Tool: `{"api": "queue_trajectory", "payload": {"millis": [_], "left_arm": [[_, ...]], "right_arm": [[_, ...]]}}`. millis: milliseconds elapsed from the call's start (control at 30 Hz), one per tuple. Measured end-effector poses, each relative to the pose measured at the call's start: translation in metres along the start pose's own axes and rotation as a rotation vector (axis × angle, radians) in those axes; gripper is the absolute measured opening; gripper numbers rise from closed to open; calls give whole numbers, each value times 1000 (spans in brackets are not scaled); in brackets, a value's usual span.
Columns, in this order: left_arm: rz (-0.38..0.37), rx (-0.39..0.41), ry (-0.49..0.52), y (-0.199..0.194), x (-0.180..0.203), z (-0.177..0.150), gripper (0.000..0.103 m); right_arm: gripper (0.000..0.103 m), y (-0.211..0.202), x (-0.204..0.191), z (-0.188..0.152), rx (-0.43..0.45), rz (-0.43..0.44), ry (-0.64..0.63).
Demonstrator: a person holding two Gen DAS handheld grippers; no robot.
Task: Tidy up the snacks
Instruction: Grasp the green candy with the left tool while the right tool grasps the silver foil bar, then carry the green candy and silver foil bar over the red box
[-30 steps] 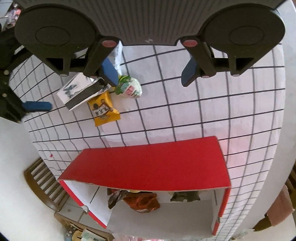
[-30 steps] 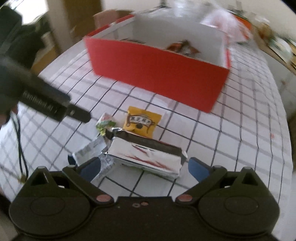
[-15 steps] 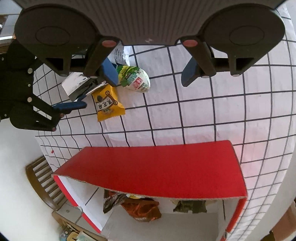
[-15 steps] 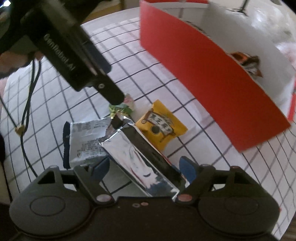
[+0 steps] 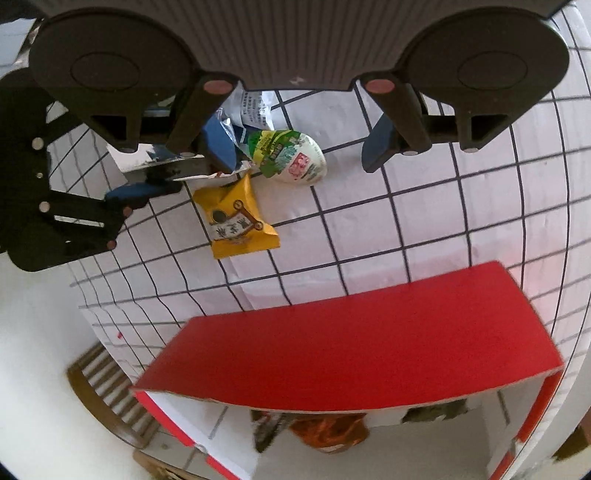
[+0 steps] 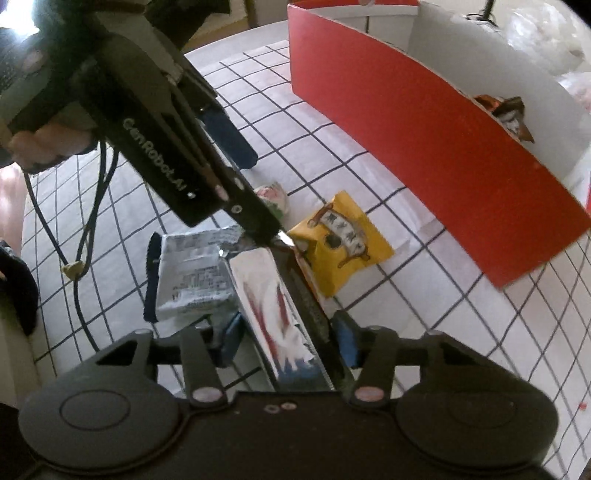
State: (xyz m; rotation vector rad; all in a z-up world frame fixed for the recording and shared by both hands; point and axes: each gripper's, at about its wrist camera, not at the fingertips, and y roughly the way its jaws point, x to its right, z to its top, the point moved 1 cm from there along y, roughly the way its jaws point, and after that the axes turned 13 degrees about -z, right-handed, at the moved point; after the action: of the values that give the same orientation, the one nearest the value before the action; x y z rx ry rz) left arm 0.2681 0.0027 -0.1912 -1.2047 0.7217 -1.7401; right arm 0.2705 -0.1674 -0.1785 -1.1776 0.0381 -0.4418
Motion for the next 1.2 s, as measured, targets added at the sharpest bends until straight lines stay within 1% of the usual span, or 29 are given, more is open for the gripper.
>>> {"api": "queue_trajectory", "payload": {"millis": [100,167,233,300,333,367,400,500,633,833,1000,1200], "left_arm": [[3,-11,37,3,7,-2,74],[18,-15,57,5,11,-3,72],[27,-13,74,7,14,-4,67],[46,-8,92,8,18,-4,58],[58,-6,102,8,19,-5,56],[68,-4,113,9,20,-5,54],[80,-1,123,9,21,-6,49],[89,11,133,7,22,-8,47],[85,28,100,4,18,-9,47],[72,57,19,-8,7,-16,47],[55,98,-34,-29,2,-27,47],[62,152,-60,-58,3,-34,47]], "right_arm": [[48,-4,-4,-7,1,-22,51],[48,-7,-6,-12,2,-37,83],[47,-10,-8,-17,9,-48,117],[47,-13,-8,-21,17,-52,154],[47,-15,-8,-23,19,-54,168],[46,-16,-8,-25,19,-57,181],[43,-16,-9,-26,18,-60,192],[42,-17,-8,-30,15,-76,219],[42,-20,-5,-34,20,-95,273],[42,-28,-2,-40,29,-134,391],[42,-38,-2,-40,46,-161,480],[42,-54,-5,-35,75,-190,543]]}}
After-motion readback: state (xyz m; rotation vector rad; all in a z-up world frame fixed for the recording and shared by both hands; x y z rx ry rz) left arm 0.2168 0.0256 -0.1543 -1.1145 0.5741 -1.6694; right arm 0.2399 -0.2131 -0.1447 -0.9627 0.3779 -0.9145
